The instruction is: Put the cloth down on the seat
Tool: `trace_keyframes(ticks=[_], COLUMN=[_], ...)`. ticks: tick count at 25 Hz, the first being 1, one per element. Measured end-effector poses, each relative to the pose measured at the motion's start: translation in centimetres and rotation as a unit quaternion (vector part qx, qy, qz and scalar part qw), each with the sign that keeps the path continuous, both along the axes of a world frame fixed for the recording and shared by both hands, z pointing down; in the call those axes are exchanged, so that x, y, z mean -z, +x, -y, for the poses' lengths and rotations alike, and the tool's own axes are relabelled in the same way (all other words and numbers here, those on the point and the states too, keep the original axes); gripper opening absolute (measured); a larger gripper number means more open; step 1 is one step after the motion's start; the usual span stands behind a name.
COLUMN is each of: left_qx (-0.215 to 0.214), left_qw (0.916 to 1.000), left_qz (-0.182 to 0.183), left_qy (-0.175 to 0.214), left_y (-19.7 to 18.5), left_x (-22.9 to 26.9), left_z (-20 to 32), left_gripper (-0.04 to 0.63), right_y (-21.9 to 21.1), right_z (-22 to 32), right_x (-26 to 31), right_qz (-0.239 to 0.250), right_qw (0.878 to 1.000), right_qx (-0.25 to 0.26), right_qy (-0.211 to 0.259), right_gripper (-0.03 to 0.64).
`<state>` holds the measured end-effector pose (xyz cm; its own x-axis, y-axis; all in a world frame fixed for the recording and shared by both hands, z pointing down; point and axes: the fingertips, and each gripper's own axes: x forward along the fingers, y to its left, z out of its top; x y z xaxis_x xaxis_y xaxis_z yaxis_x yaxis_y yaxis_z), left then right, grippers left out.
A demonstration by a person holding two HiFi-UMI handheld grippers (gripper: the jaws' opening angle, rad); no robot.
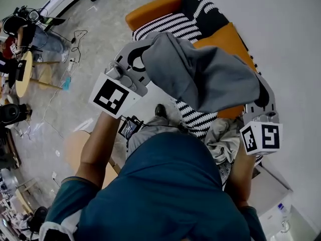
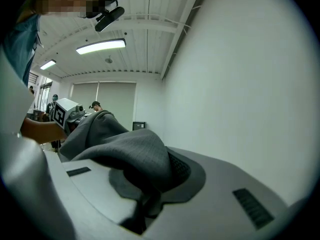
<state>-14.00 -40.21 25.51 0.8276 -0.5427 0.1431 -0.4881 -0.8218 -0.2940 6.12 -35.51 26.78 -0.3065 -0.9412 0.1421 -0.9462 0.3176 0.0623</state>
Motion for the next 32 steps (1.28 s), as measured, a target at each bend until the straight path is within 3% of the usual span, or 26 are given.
trace_keyframes(ticks=[17,26,32], left_qx=[-0.141,-0.157,-0.148], left_qw=[0.9894,0.9871,0.9888], left_qz=[-0.026,-0.029,-0.006], left_qy=[0.022,-0.008,-0.015], left_y=[1.0,6.5,10.6], left_x=[0.3,-1.2,-1.7], left_z=[9.6,11.6,12.5], left_gripper=[0.049,0.051,0.051], right_y=[-0.8,3.8,8.2], right_z=[5.1,5.7,6.4], right_x=[0.4,-1.3,-2.1], right_qz=[-0.049,-0.035,-0.017], right_qw=[0.990,0.989,0.990], right_qx=[-0.130,-0.145,-0.142], right_qy=[-0.015,-0.022,-0.012], right_gripper=[0.040,0.040,0.040])
